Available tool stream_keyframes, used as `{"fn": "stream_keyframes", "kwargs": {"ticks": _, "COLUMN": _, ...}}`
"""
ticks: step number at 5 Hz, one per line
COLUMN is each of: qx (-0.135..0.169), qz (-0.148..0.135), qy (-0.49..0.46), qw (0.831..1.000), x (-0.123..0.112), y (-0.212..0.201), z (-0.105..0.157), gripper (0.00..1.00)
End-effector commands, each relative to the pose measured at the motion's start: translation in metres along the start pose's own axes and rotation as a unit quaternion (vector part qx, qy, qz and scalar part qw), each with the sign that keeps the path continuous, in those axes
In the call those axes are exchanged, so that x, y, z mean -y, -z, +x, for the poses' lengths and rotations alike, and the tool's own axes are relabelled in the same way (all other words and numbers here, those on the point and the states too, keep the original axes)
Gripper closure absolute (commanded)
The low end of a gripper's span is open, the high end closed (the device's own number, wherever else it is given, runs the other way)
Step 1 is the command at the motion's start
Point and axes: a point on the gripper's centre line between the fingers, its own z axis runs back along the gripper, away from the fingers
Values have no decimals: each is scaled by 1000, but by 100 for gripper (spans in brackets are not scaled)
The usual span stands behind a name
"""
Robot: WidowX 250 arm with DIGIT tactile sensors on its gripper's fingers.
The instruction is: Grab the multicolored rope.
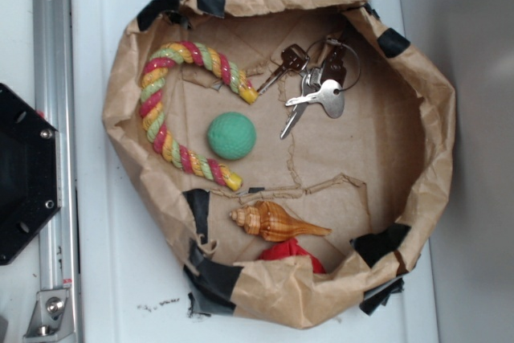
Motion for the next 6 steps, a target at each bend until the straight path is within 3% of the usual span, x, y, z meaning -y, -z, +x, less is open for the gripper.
{"fn": "stream_keyframes", "kwargs": {"ticks": 1, "qx": 0, "qz": 0, "qy": 0, "qw": 1000, "x": 0, "y": 0, "z": 0, "gripper": 0}}
{"fn": "stream_keyframes", "kwargs": {"ticks": 2, "qx": 42, "qz": 41, "qy": 33, "qw": 998, "x": -24, "y": 42, "z": 46, "gripper": 0}}
{"fn": "stream_keyframes", "kwargs": {"ticks": 3, "qx": 25, "qz": 54, "qy": 25, "qw": 998, "x": -33, "y": 81, "z": 88, "gripper": 0}}
{"fn": "stream_keyframes", "kwargs": {"ticks": 5, "qx": -82, "qz": 98, "qy": -31, "qw": 991, "x": -56, "y": 158, "z": 84, "gripper": 0}}
{"fn": "stream_keyframes", "kwargs": {"ticks": 6, "qx": -114, "qz": 109, "qy": -49, "qw": 986, "x": -84, "y": 175, "z": 71, "gripper": 0}}
